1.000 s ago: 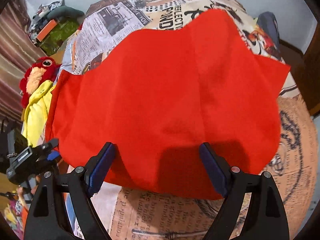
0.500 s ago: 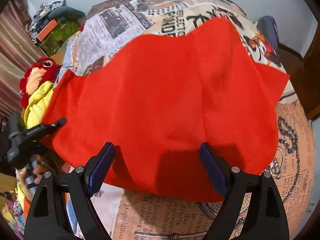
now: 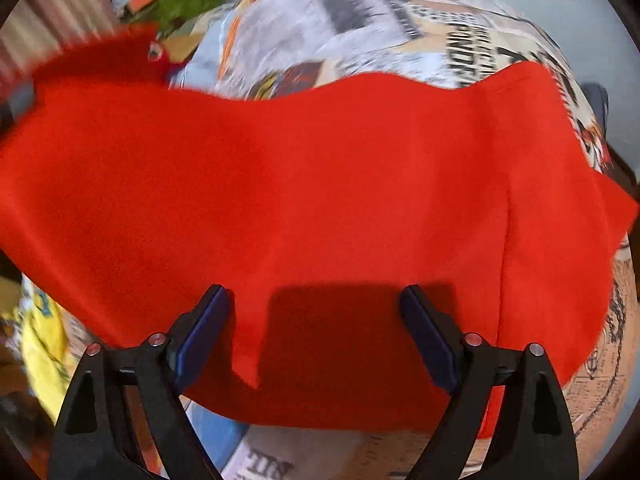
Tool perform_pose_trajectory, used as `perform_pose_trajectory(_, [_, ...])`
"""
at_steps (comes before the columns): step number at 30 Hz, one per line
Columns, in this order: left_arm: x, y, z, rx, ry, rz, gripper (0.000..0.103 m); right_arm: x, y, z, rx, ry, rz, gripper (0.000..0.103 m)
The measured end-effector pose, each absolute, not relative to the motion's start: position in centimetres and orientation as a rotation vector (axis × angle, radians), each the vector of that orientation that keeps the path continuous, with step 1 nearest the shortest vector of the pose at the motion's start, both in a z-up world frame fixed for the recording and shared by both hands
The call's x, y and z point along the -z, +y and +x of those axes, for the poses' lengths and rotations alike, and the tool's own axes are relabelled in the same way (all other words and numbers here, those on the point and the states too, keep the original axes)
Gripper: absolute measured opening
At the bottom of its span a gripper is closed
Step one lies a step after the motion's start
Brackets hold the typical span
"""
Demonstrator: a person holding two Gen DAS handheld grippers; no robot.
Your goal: Fold large clothes
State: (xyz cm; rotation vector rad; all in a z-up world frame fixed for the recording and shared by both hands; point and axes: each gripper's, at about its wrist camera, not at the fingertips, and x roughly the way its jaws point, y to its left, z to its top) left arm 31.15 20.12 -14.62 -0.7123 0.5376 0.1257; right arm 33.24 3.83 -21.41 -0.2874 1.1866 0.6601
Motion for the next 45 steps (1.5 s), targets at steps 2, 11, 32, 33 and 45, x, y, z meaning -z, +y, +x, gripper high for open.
perform_pose_trajectory(2, [14.5, 19.4, 31.2, -0.118, 0.553, -0.704, 0.004, 21.5, 4.5, 32.4, -0.687, 1.156, -0.359, 0.091])
perform_pose_trajectory(11, [11.2, 11.6, 35.2, -0.039, 0.569, -0.617, 0.004, 17.3, -4.9, 34.4, -0.668, 1.091, -0.138, 0.089])
perform_pose_trajectory(32, [23.3, -10.2, 40.8, 0.418, 1.113, -0.201, 0.030, 18.4, -25.5, 34.0, -0.301, 1.110, -0.047, 0.089])
perform_pose_trajectory(33, [22.8, -9.9, 40.3, 0.424, 1.110, -0.203, 0.038, 18.1, -25.3, 33.9, -0.306, 1.106, -0.045, 0.089])
perform_pose_trajectory(45, [15.8, -3.1, 34.8, 0.233, 0.871, -0.064, 0.066, 13.7, -20.5, 33.1, -0.437, 0.995, -0.027, 0.089])
